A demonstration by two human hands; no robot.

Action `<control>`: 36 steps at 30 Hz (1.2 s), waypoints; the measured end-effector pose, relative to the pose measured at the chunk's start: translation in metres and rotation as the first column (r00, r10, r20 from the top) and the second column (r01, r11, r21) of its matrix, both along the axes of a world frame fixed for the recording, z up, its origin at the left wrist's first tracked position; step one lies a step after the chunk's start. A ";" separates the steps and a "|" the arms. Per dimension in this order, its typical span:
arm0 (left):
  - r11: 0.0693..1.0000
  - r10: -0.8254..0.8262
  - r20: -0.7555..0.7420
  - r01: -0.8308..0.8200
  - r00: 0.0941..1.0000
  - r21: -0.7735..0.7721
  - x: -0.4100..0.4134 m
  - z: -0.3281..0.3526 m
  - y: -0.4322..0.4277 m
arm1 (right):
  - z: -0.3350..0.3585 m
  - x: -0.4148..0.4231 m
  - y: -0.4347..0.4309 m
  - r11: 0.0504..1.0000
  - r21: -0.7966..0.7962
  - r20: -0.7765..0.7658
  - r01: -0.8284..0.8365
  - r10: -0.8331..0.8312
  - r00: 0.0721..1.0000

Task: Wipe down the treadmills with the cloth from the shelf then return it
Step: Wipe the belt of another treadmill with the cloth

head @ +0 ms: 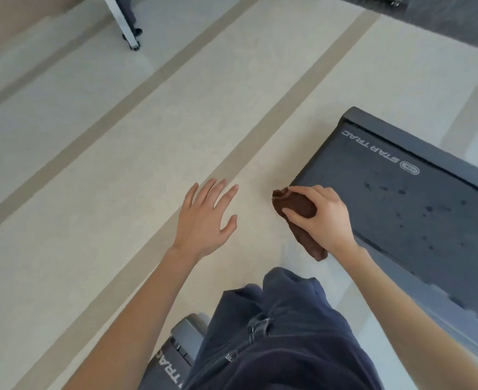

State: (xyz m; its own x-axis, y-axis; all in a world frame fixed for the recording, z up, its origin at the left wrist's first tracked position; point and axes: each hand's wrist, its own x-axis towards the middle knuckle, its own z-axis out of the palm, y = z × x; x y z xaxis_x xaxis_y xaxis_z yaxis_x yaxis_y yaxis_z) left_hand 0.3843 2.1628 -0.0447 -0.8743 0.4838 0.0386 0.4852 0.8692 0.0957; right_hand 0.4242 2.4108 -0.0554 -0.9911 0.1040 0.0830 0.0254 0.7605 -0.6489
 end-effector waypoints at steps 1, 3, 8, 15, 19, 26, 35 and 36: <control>1.000 -0.029 0.003 0.029 1.000 0.003 -0.011 -0.001 0.000 | 0.001 -0.004 -0.002 1.000 0.007 0.014 0.026 -0.026 1.000; 0.997 -0.072 0.015 0.072 0.997 0.002 -0.033 -0.004 0.001 | 0.002 -0.013 -0.004 0.997 0.011 0.043 0.070 -0.070 0.997; 0.974 -0.224 0.065 0.225 0.972 -0.008 -0.095 -0.020 0.022 | -0.004 -0.041 0.004 0.981 0.039 0.106 0.188 -0.191 0.976; 0.916 -0.402 0.052 0.402 0.914 -0.002 -0.216 -0.029 0.081 | -0.020 -0.114 0.046 0.940 0.034 0.153 0.338 -0.339 0.928; 0.866 -0.499 0.052 0.500 0.865 -0.013 -0.285 -0.022 0.114 | -0.017 -0.162 0.070 0.902 0.018 0.145 0.432 -0.430 0.891; 0.761 -0.647 0.069 0.649 0.759 -0.005 -0.370 -0.023 0.178 | -0.014 -0.225 0.105 0.829 0.021 0.132 0.559 -0.557 0.820; 0.553 -0.828 0.107 0.833 0.550 0.005 -0.465 -0.033 0.232 | -0.025 -0.277 0.109 0.638 0.016 0.143 0.770 -0.764 0.630; 0.524 -0.847 0.112 0.852 0.520 0.008 -0.477 -0.034 0.236 | -0.027 -0.284 0.106 0.609 0.017 0.145 0.793 -0.786 0.601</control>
